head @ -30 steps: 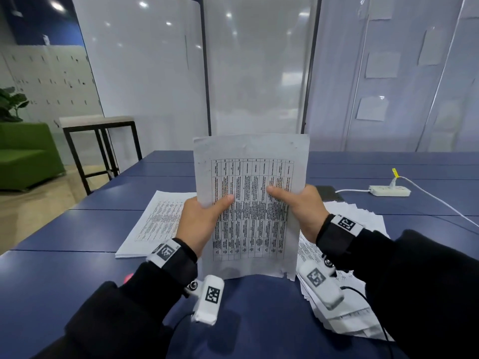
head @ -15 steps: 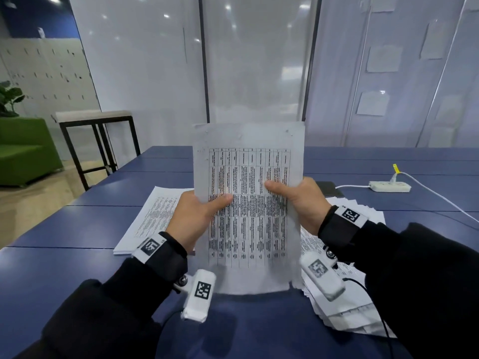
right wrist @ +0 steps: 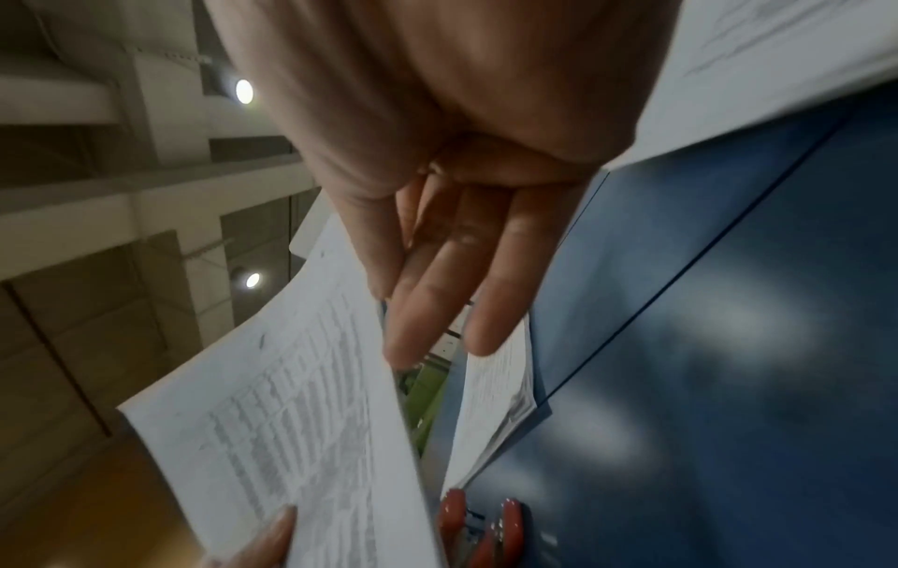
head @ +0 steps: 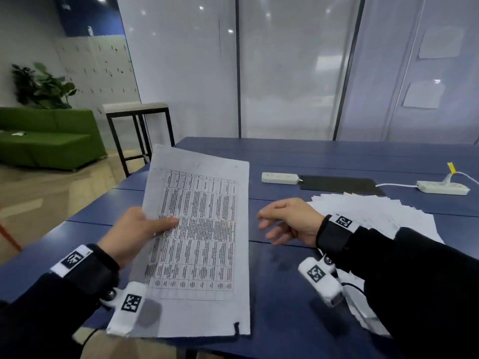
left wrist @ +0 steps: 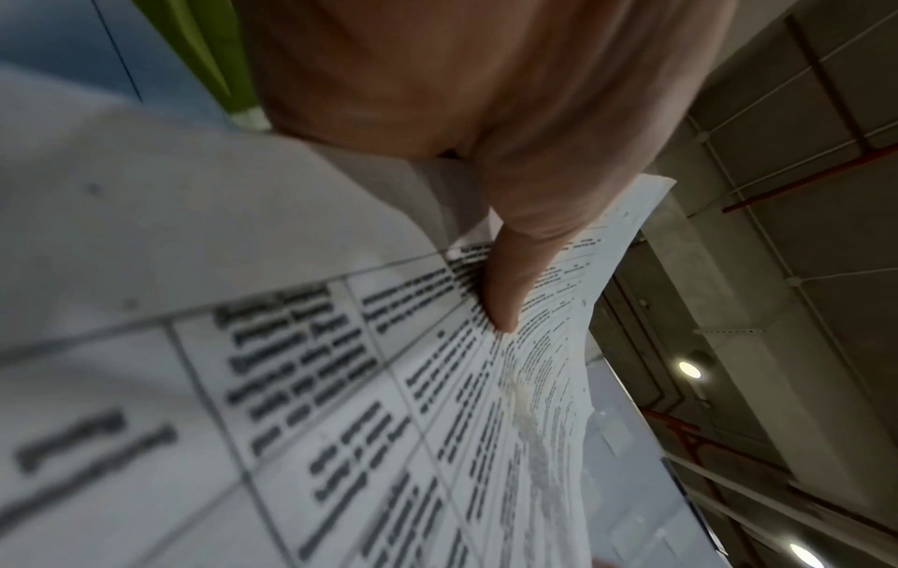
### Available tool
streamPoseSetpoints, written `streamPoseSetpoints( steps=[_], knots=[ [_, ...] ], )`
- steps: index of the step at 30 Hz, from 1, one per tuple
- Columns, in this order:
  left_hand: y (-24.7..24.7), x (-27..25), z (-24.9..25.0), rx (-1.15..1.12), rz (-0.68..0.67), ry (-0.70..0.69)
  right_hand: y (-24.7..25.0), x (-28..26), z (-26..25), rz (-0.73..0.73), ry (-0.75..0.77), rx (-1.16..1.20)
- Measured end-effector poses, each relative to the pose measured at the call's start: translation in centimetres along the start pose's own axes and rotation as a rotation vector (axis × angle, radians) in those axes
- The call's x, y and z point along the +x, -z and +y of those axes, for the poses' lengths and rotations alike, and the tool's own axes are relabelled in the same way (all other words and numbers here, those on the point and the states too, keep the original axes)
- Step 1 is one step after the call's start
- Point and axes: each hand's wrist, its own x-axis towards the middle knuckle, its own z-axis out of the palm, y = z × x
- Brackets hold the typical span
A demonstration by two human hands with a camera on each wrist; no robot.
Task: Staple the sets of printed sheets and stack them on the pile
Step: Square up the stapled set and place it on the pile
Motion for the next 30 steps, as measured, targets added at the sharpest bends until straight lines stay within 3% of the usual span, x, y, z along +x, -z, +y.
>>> streamPoseSetpoints(
  steps=[3,7,9,12,15,18,21,25,30],
  knots=[
    [5.1,-1.2,-0.3,0.097,0.093,0.016,-4.2,2.3,0.2,-0.063,0.028,-0.153],
    [10.1,-2.7,0.2,0.213,0.145,0.052,-11.2,5.0,0.6,-0.296,0.268,-0.92],
    [11.7,-3.3,0.4,0.267,0.158,0.057,-14.1,5.6,0.8,-0.385,0.343,-1.154],
    [13.0,-3.7,0.4,0.248,0.169,0.068,-16.8,6.4,1.4,-0.418,0.391,-1.327],
    [13.2,-3.7,0.1,0.204,0.163,0.081,-17.7,6.9,2.3,-0.359,0.428,-1.402],
    [12.2,-3.6,0.0,0.162,0.123,0.085,-16.6,6.7,2.9,-0.366,0.37,-1.254],
    [10.4,-3.5,0.2,0.114,0.069,0.084,-12.4,5.3,3.3,-0.323,0.201,-0.817],
    [7.5,-2.5,0.0,0.064,-0.045,0.067,-5.6,1.0,3.3,-0.087,-0.033,0.085],
    [1.6,-0.7,0.4,0.1,-0.25,0.068,2.7,-2.1,1.1,0.3,-0.003,0.367]
  ],
)
